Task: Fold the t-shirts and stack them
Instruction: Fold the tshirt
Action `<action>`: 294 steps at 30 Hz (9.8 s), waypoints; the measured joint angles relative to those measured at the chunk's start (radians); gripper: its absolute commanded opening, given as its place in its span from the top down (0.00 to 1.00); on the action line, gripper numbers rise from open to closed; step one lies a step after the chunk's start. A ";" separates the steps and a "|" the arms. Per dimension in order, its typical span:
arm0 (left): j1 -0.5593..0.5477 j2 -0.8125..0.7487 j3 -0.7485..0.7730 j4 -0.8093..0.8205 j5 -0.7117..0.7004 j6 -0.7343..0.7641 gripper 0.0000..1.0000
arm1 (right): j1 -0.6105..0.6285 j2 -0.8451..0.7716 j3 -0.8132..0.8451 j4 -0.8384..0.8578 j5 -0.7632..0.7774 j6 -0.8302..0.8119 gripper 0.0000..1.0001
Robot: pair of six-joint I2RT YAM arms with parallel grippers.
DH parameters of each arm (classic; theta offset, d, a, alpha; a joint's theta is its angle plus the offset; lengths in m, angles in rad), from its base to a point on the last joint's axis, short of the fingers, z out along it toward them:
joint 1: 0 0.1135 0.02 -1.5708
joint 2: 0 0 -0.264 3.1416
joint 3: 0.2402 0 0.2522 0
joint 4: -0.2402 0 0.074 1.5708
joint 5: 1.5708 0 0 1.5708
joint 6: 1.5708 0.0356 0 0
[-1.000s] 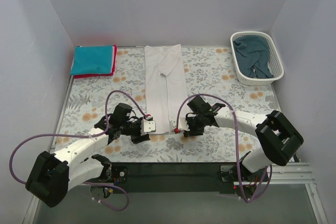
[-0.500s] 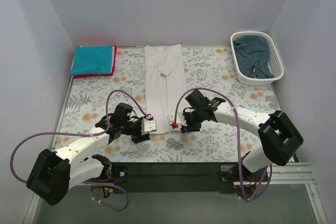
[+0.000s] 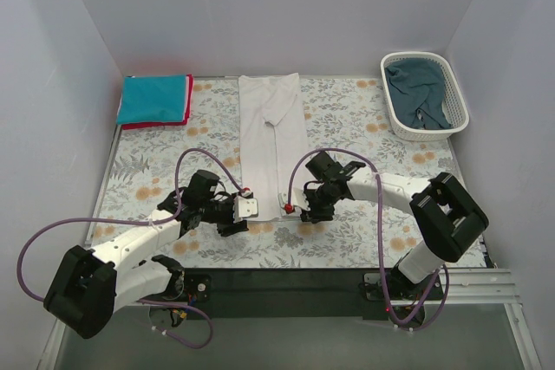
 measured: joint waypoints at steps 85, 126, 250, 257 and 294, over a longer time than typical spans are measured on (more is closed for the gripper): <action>0.291 0.669 0.661 -0.008 -0.011 0.114 1.00 | -0.231 0.394 0.713 -0.151 -0.020 -0.028 0.99; 0.318 0.449 0.429 0.151 0.015 -0.014 0.62 | -0.222 0.210 0.557 -0.090 -0.026 0.049 0.55; 0.035 0.340 0.397 -0.180 0.080 -0.212 0.59 | -0.261 0.431 0.716 -0.274 -0.566 0.603 0.75; -0.024 0.452 0.399 -0.134 0.050 -0.235 0.59 | -0.246 0.565 0.610 -0.263 -0.565 0.608 0.78; -0.192 0.496 0.360 -0.024 -0.015 -0.177 0.99 | -0.225 0.494 0.581 -0.189 -0.575 0.666 0.81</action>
